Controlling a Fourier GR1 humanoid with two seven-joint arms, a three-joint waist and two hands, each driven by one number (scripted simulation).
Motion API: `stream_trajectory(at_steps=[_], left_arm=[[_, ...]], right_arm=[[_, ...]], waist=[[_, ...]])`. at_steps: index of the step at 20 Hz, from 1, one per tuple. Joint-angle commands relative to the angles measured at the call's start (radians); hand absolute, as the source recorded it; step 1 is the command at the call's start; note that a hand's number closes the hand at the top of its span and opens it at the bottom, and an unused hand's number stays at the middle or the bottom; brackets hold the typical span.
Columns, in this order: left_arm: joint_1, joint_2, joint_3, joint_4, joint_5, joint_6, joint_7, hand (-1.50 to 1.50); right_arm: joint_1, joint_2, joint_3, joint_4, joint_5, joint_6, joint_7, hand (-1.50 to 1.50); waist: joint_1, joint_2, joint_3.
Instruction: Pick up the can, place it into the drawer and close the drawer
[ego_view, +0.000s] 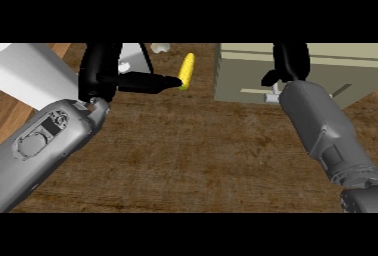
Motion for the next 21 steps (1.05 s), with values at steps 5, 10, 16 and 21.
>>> stream_trajectory(at_steps=[5, 10, 16, 21], left_arm=[[0.054, 0.014, 0.022, -0.033, 0.002, -0.012, -0.015, -1.50], [0.099, 0.037, 0.045, -0.046, -0.001, -0.020, -0.041, -1.50], [0.088, 0.015, 0.035, -0.037, -0.026, 0.009, -0.011, -1.50], [0.169, 0.023, 0.072, -0.060, -0.025, -0.018, -0.048, -1.50]], right_arm=[[-0.117, 0.083, -0.163, -0.048, -0.211, 0.061, -0.139, -1.50], [-0.084, 0.084, -0.265, -0.065, -0.336, 0.111, -0.280, -1.50], [-0.143, 0.123, -0.396, -0.076, -0.500, 0.251, -0.311, -1.50], [-0.138, 0.126, -0.416, -0.066, -0.533, 0.245, -0.350, -1.50]], waist=[[0.023, 0.003, 0.002], [0.006, 0.000, 0.002], [-0.031, -0.011, 0.002], [-0.032, -0.010, -0.001]])
